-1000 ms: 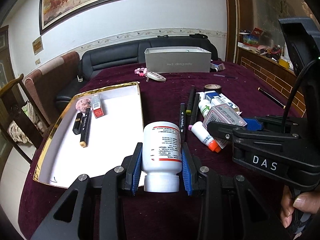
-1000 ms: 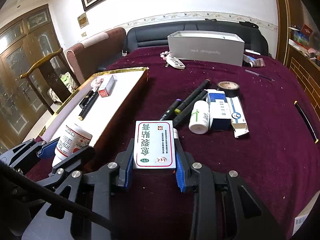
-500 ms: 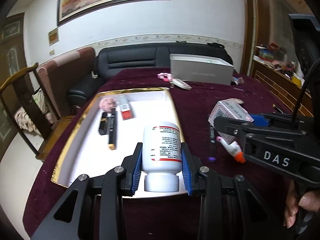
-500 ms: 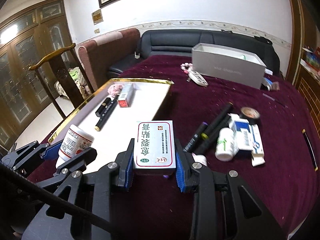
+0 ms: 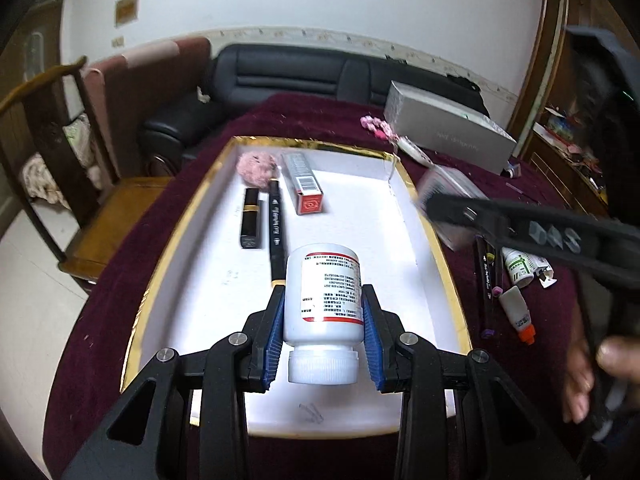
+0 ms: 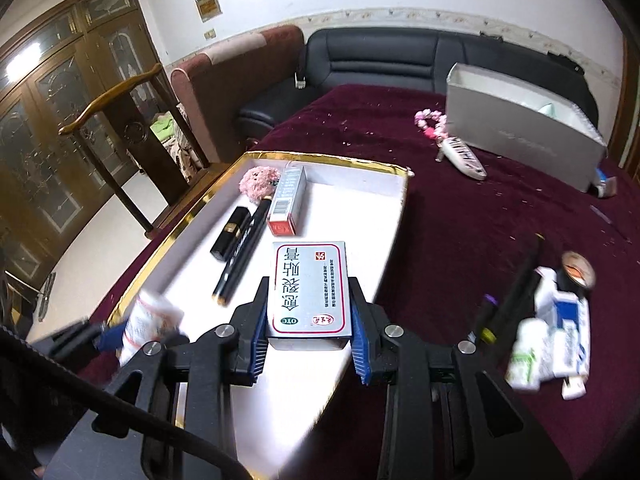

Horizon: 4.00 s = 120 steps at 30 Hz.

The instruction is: Organize objects

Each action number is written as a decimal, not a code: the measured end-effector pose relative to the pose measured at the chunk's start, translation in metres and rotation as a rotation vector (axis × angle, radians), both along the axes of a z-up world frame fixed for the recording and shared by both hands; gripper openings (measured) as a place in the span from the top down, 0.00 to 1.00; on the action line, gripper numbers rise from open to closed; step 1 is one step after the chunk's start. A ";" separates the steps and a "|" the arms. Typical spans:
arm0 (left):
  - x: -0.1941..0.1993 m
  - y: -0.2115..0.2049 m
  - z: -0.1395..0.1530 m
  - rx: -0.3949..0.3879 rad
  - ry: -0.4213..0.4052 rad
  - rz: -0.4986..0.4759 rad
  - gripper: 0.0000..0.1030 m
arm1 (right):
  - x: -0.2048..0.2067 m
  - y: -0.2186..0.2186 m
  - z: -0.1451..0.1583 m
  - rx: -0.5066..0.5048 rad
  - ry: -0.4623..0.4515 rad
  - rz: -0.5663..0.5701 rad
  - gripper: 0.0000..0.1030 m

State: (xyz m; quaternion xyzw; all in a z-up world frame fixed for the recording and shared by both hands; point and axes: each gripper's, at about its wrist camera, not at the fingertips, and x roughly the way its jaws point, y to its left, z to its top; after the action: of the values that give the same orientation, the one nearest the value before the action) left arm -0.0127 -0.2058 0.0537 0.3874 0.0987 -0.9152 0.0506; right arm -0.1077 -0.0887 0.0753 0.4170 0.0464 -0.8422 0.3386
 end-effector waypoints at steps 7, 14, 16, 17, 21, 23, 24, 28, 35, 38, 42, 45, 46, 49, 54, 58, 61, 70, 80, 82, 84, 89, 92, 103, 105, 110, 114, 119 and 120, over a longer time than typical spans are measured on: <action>-0.052 -0.005 -0.015 0.019 -0.110 -0.020 0.71 | -0.062 -0.040 -0.015 0.028 -0.116 -0.022 0.69; -0.073 -0.010 -0.031 0.027 -0.164 -0.001 0.71 | -0.096 -0.066 -0.038 0.069 -0.186 -0.042 0.69; -0.076 -0.012 -0.034 0.028 -0.174 0.000 0.71 | -0.102 -0.070 -0.042 0.077 -0.196 -0.052 0.69; -0.076 -0.013 -0.035 0.026 -0.176 0.005 0.71 | -0.105 -0.071 -0.042 0.080 -0.197 -0.054 0.69; -0.081 -0.017 -0.036 0.035 -0.183 0.016 0.71 | -0.114 -0.082 -0.045 0.104 -0.195 -0.068 0.69; -0.084 -0.017 -0.036 0.038 -0.185 0.020 0.71 | -0.119 -0.086 -0.048 0.113 -0.202 -0.080 0.69; -0.085 -0.017 -0.037 0.046 -0.191 0.020 0.71 | -0.120 -0.088 -0.050 0.114 -0.205 -0.084 0.69; -0.088 -0.022 -0.039 0.082 -0.213 0.022 0.71 | -0.123 -0.094 -0.053 0.120 -0.207 -0.093 0.69; -0.087 -0.029 -0.043 0.146 -0.236 0.047 0.71 | -0.125 -0.103 -0.059 0.146 -0.200 -0.102 0.69; -0.083 -0.027 -0.043 0.144 -0.234 0.041 0.71 | -0.124 -0.105 -0.060 0.150 -0.197 -0.100 0.69; -0.079 -0.024 -0.040 0.141 -0.220 0.033 0.70 | -0.122 -0.109 -0.061 0.169 -0.195 -0.094 0.69; -0.080 -0.024 -0.039 0.140 -0.208 0.031 0.70 | -0.121 -0.109 -0.060 0.177 -0.187 -0.097 0.62; -0.080 -0.025 -0.038 0.142 -0.206 0.033 0.70 | -0.121 -0.109 -0.059 0.177 -0.185 -0.097 0.60; -0.079 -0.026 -0.037 0.146 -0.198 0.039 0.70 | -0.117 -0.108 -0.055 0.177 -0.170 -0.098 0.58; -0.075 -0.025 -0.031 0.139 -0.175 0.052 0.70 | -0.109 -0.105 -0.045 0.178 -0.126 -0.095 0.57; -0.075 -0.031 -0.028 0.142 -0.159 0.056 0.70 | -0.100 -0.103 -0.037 0.183 -0.088 -0.091 0.57; -0.070 -0.030 -0.025 0.138 -0.148 0.052 0.70 | -0.091 -0.100 -0.030 0.186 -0.054 -0.085 0.55; -0.060 -0.023 -0.008 0.119 -0.114 0.044 0.70 | -0.070 -0.079 -0.007 0.143 -0.020 -0.074 0.53; -0.040 0.002 0.002 0.109 -0.097 0.019 0.70 | -0.037 -0.006 0.006 0.017 -0.055 -0.072 0.49; -0.031 0.017 0.008 0.103 -0.079 -0.008 0.70 | -0.028 0.021 0.004 -0.010 -0.064 -0.078 0.49; -0.023 0.036 0.014 0.096 -0.063 -0.045 0.70 | -0.021 0.054 0.002 -0.031 -0.067 -0.097 0.49; -0.017 0.092 0.019 0.096 -0.047 -0.176 0.62 | -0.008 0.142 -0.009 -0.072 -0.045 -0.239 0.43; -0.023 0.124 0.011 0.053 -0.075 -0.242 0.62 | -0.005 0.181 -0.022 -0.081 -0.042 -0.304 0.43; -0.099 0.162 -0.016 -0.126 -0.230 -0.269 0.80 | -0.001 0.207 -0.036 -0.164 -0.078 -0.255 0.43; -0.108 0.163 -0.019 -0.115 -0.251 -0.291 0.80 | -0.001 0.212 -0.036 -0.191 -0.093 -0.254 0.43; -0.125 0.174 -0.034 -0.127 -0.302 -0.327 0.80 | -0.004 0.217 -0.039 -0.213 -0.122 -0.261 0.43; -0.132 0.175 -0.050 -0.151 -0.329 -0.302 0.87 | -0.003 0.213 -0.041 -0.198 -0.118 -0.249 0.43; -0.113 0.168 -0.049 -0.119 -0.305 -0.245 0.89 | -0.001 0.203 -0.047 -0.156 -0.125 -0.220 0.43; -0.103 0.168 -0.049 -0.120 -0.300 -0.242 0.89 | 0.000 0.200 -0.048 -0.144 -0.125 -0.208 0.43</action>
State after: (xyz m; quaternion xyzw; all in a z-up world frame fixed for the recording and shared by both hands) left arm -0.1158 -0.0383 0.0049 0.5248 -0.0119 -0.8508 -0.0229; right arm -0.1080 0.1109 0.0272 0.4459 -0.0790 -0.8462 0.2808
